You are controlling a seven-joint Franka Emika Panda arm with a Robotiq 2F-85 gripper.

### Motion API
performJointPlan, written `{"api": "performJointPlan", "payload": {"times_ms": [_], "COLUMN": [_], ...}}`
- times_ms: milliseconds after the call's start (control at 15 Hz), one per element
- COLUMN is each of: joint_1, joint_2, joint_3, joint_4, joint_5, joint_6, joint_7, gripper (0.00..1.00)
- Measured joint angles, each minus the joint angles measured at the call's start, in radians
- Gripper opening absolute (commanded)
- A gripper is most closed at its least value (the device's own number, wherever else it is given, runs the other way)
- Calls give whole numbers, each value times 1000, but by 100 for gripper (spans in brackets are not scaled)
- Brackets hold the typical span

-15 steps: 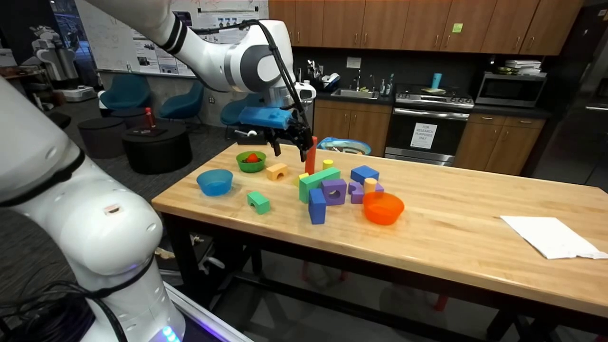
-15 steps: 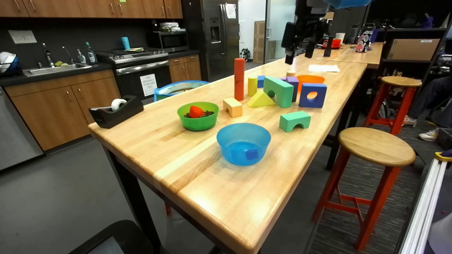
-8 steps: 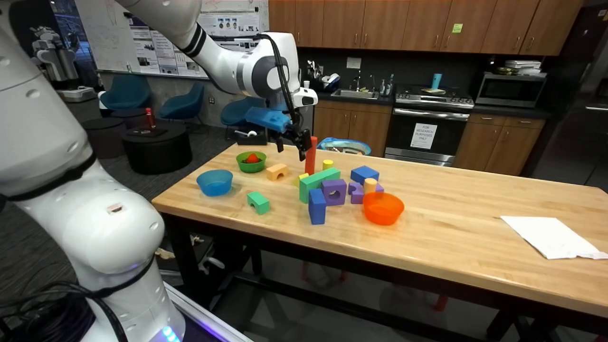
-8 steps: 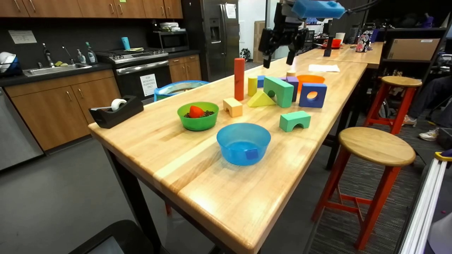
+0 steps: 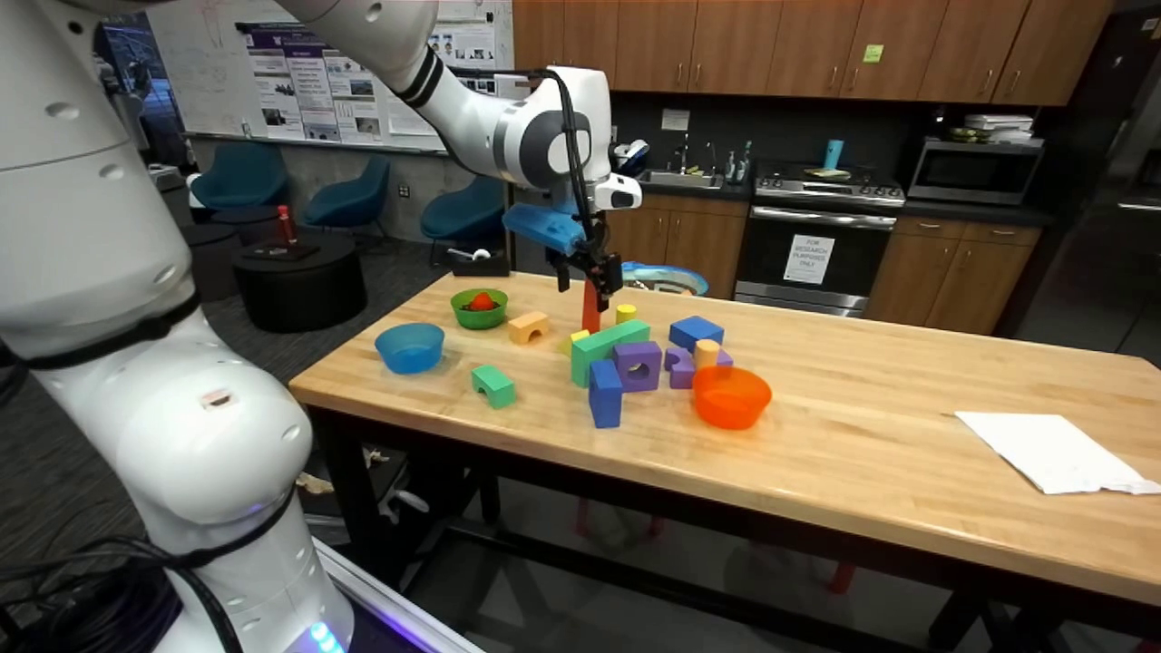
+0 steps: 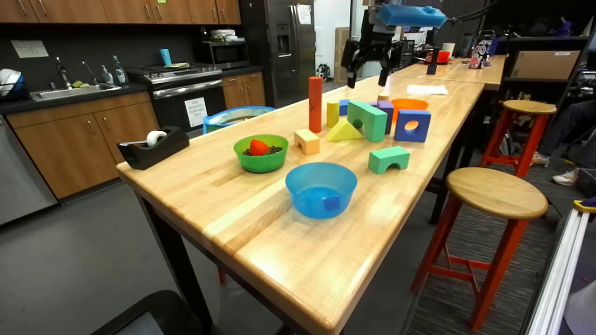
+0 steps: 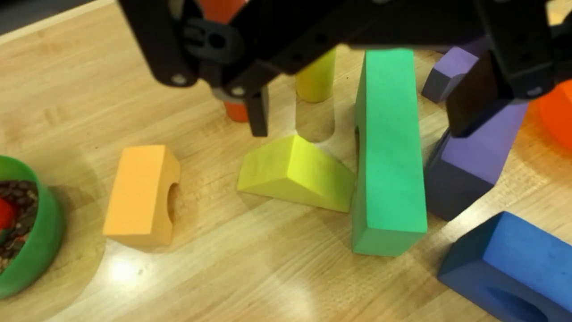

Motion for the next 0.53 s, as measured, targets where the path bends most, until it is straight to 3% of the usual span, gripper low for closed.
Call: {"api": "performJointPlan", "payload": {"times_ms": [533], "joint_1": [-19], "joint_2": [83], "joint_3": [-63], "joint_4": [68], "joint_5": [45], "joint_6": [-103], "joint_7": [-236], "gripper": [100]}}
